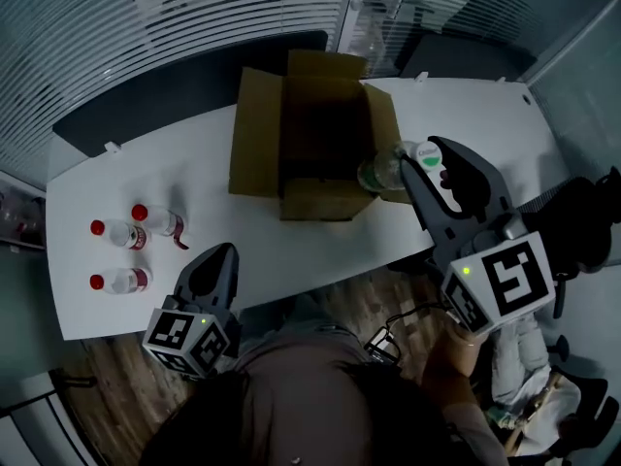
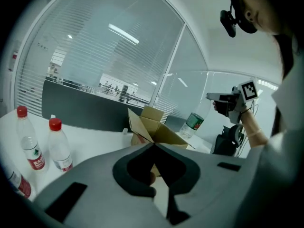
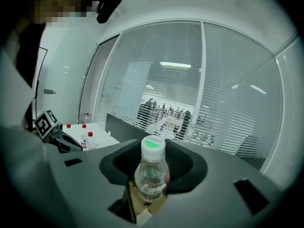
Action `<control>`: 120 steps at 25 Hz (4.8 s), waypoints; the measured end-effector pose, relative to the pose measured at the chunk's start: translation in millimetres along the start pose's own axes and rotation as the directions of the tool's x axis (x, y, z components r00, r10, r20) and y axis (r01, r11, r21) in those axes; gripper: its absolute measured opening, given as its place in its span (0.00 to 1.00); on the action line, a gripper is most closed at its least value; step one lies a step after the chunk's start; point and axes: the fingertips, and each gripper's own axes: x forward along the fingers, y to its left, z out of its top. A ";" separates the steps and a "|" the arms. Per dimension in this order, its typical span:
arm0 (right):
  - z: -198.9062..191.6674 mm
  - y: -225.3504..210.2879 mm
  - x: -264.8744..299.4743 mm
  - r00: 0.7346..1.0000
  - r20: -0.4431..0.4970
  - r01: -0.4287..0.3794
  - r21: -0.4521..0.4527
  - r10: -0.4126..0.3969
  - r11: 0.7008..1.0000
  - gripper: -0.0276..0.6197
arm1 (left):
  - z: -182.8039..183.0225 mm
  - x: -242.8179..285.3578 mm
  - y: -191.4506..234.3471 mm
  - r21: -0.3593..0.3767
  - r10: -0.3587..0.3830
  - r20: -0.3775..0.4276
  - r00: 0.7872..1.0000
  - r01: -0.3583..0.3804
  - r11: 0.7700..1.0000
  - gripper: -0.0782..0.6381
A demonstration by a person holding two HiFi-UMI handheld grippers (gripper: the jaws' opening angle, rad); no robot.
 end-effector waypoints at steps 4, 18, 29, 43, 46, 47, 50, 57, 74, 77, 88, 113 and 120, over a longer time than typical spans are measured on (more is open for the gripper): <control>7.3 12.3 -11.2 0.998 0.036 -0.047 0.000 0.047 0.999 0.31 | -11.8 -13.1 -0.9 -0.002 0.031 0.040 0.999 -0.031 1.000 0.12; 7.9 69.2 -40.5 0.998 0.053 -0.042 0.042 0.040 0.998 0.30 | -25.4 -57.0 7.5 0.018 0.009 0.059 0.998 -0.010 1.000 0.12; -1.4 150.3 -32.5 0.999 0.005 -0.053 0.111 0.052 0.992 0.30 | -22.0 -118.9 55.2 0.014 0.021 0.025 0.999 -0.021 1.000 0.12; 9.3 247.0 15.7 0.971 0.009 -0.238 0.106 0.238 0.966 0.30 | -31.5 -189.5 108.6 -0.038 0.148 0.049 0.988 -0.147 0.988 0.12; 12.8 264.3 27.3 0.959 0.015 -0.284 0.094 0.284 0.954 0.30 | -28.5 -202.2 117.8 -0.061 0.196 0.059 0.979 -0.193 0.979 0.12; 14.0 269.3 30.8 0.954 0.016 -0.299 0.090 0.299 0.950 0.30 | -28.9 -205.9 120.8 -0.068 0.210 0.065 0.975 -0.206 0.976 0.12; 17.3 285.4 42.5 0.935 0.019 -0.354 0.088 0.354 0.931 0.30 | -31.4 -216.7 129.1 -0.086 0.248 0.085 0.965 -0.241 0.967 0.12; 21.4 327.0 73.3 0.869 0.052 -0.494 0.049 0.492 0.868 0.30 | -38.4 -229.3 143.6 -0.131 0.335 0.131 0.933 -0.318 0.939 0.12; 0.0 407.1 133.6 0.757 -0.004 -0.653 -0.040 0.653 0.757 0.30 | -45.9 -259.9 168.3 -0.227 0.509 0.140 0.849 -0.473 0.851 0.12; -6.6 416.7 143.3 0.747 -0.010 -0.664 -0.050 0.665 0.746 0.30 | -47.1 -262.3 171.8 -0.238 0.528 0.142 0.837 -0.489 0.839 0.12; -35.1 449.3 174.3 0.709 -0.031 -0.705 -0.051 0.704 0.708 0.30 | -49.8 -268.7 182.6 -0.270 0.582 0.139 0.801 -0.535 0.801 0.12; -77.4 464.8 196.4 0.716 -0.067 -0.695 0.012 0.694 0.719 0.31 | -42.0 -262.4 190.1 -0.245 0.550 0.132 0.824 -0.511 0.824 0.12; -71.0 462.7 192.0 0.733 -0.061 -0.677 0.026 0.677 0.736 0.31 | -37.4 -264.5 189.3 -0.224 0.511 0.144 0.847 -0.475 0.851 0.12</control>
